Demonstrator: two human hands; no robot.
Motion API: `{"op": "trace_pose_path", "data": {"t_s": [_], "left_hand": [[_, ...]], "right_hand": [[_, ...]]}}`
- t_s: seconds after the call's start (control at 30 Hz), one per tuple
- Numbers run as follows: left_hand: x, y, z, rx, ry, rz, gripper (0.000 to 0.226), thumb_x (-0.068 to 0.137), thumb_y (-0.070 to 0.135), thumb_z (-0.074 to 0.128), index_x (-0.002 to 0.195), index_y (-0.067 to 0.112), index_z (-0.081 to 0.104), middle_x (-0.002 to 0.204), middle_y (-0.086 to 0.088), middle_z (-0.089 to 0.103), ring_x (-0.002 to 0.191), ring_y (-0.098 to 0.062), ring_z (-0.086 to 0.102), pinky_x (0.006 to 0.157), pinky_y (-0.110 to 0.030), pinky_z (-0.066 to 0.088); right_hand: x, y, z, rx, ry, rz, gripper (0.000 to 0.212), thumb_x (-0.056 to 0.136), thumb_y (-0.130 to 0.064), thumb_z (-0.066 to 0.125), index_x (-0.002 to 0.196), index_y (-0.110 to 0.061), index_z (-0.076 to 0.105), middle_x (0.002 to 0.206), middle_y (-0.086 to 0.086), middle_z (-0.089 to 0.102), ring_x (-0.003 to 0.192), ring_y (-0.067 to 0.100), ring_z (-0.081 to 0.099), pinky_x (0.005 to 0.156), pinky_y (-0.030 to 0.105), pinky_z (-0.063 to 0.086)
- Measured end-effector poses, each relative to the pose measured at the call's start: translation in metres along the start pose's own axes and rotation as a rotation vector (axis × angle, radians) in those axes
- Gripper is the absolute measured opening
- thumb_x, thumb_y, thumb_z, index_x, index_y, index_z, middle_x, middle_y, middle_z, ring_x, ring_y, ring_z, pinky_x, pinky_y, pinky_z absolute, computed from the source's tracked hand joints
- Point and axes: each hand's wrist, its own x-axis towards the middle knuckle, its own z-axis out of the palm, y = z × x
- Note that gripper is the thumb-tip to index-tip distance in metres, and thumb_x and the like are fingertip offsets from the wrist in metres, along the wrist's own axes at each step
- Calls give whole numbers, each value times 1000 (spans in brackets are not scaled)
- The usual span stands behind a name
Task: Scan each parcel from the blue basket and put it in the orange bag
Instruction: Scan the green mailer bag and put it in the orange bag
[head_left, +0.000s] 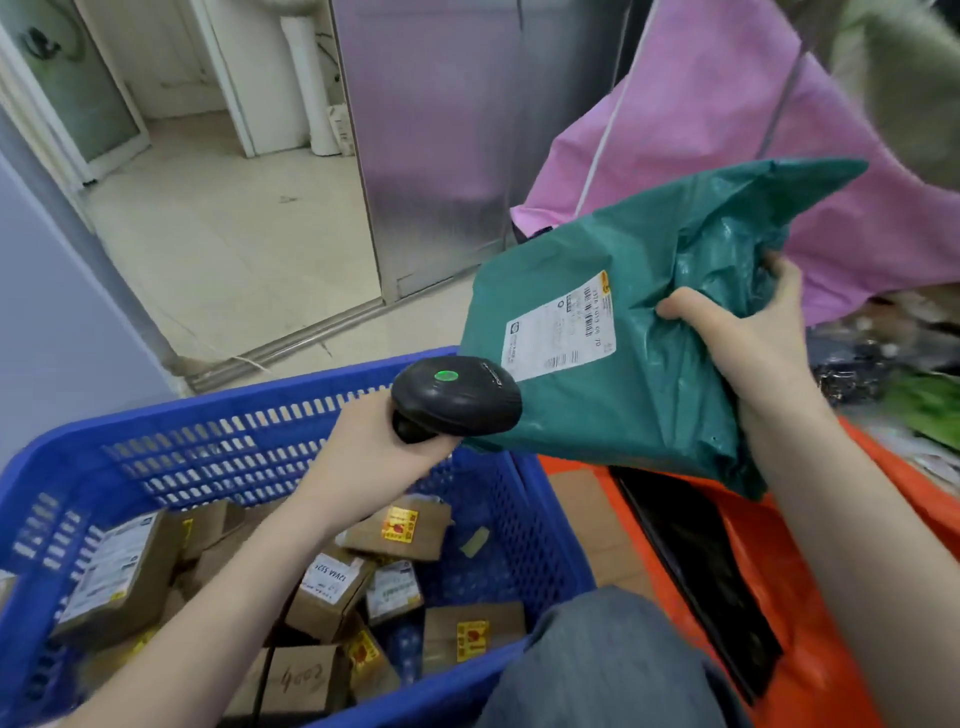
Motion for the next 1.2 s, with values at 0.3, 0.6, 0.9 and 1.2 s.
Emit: {"op": "trace_pose_path", "data": {"t_s": [0.3,0.6,0.9,1.2], "left_hand": [[21,21,68,-53,12,-76,25,81,24,72,73,3,62,54,-2,62,44,1,55,49,-16,42],[64,34,140,-25,-93,-94,27,78,31,73,69,8,62,51,2,60,56,-16,66,59,-31,48],[113,34,218,-152,-401,-243,14,87,20,64,83,6,63,68,-11,64,52,-14,61,57,-21,49],[130,-7,268,-28,-549,-329,24,84,24,64,79,1,66,57,-9,67,55,-19,63,74,-41,55]], "right_hand": [[24,18,-58,-140,209,-109,100,48,-40,77,138,-36,34,130,-2,44,118,12,47,106,34,38],[18,114,-86,-457,354,-37,107,52,-40,77,145,-37,24,139,9,34,131,28,33,105,45,27],[21,225,-88,-491,427,-8,110,49,-41,77,146,-32,25,136,13,33,127,32,35,103,48,30],[15,306,-94,-363,385,0,108,55,-23,82,146,-22,23,139,9,27,133,16,27,114,25,24]]}}
